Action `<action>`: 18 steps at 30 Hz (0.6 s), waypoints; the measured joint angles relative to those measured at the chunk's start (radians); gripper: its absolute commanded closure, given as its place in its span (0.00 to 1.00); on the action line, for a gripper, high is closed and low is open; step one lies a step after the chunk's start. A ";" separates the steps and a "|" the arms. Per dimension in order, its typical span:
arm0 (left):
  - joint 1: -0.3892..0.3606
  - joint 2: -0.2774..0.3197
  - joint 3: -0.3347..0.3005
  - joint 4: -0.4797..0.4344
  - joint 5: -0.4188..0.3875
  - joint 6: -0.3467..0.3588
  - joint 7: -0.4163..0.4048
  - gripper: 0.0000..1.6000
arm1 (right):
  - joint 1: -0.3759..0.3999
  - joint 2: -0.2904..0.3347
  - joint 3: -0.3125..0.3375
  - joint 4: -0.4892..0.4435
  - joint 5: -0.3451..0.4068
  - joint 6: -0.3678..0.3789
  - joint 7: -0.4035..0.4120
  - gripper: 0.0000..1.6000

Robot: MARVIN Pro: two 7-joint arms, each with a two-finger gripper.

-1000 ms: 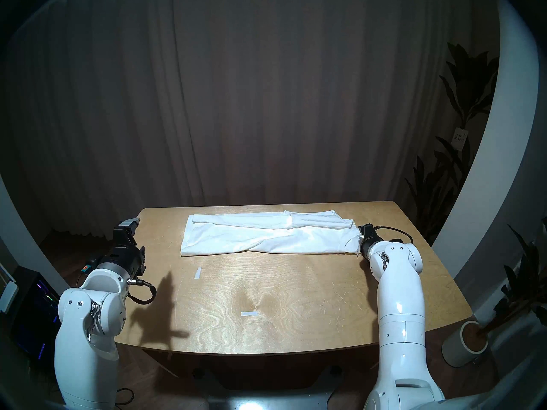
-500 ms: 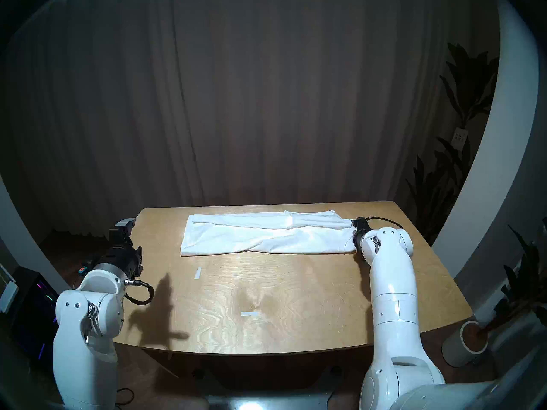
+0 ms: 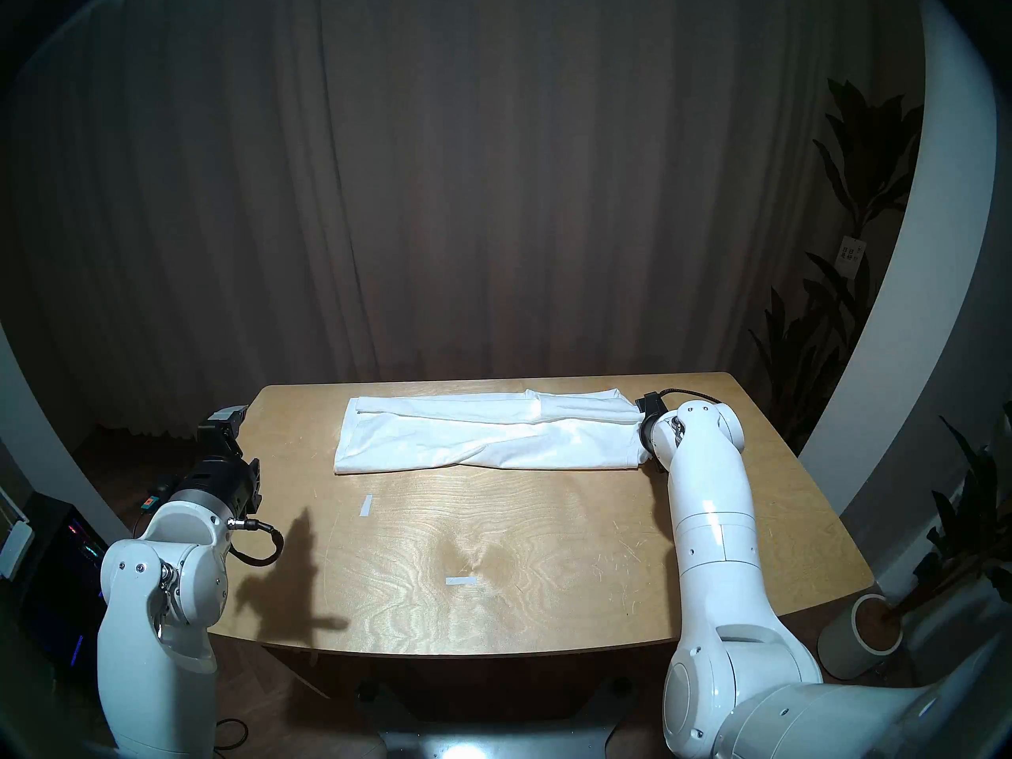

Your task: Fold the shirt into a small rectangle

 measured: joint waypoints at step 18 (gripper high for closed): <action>0.021 -0.020 0.006 -0.021 0.023 -0.022 0.008 0.00 | 0.103 -0.002 -0.048 0.200 -0.054 -0.063 0.075 1.00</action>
